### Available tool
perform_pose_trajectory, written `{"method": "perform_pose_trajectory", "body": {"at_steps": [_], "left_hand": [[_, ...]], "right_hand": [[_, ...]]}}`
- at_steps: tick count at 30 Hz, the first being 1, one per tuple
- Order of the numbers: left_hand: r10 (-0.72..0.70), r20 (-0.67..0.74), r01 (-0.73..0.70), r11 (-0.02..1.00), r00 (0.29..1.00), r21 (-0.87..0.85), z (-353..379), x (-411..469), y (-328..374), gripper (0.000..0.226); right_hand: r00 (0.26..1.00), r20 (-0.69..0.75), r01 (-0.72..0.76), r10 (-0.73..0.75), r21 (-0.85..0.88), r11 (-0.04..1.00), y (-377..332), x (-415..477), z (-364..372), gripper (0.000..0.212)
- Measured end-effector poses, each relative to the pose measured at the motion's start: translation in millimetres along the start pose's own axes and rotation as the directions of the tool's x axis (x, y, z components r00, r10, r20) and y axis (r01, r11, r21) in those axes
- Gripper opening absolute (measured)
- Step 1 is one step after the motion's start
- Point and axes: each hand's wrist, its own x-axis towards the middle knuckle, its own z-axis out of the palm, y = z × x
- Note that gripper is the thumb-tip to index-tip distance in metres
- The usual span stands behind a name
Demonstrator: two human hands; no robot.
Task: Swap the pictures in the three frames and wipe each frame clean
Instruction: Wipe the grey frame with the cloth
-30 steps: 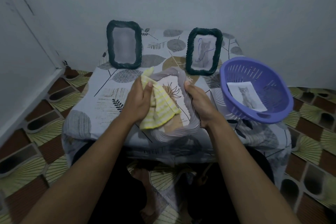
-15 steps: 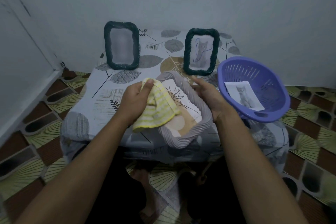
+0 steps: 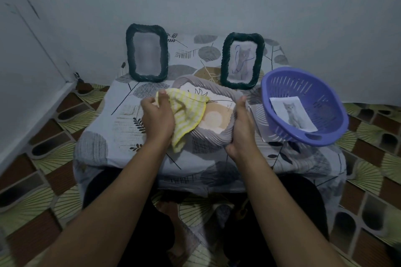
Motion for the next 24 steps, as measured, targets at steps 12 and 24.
{"method": "perform_pose_trajectory", "body": {"at_steps": [12,24], "left_hand": [[0.613,0.424,-0.733,0.434,0.667,0.524,-9.5,-28.0,-21.9,0.071],[0.259,0.318,-0.356,0.885,0.912,0.301,0.6,26.3,-8.8,0.066]], "right_hand": [[0.986,-0.166,0.020,-0.009,0.066,0.998,-0.8,5.8,9.0,0.060],[0.994,0.053,0.106,-0.094,-0.325,0.940,4.9,-13.2,10.2,0.031]]}}
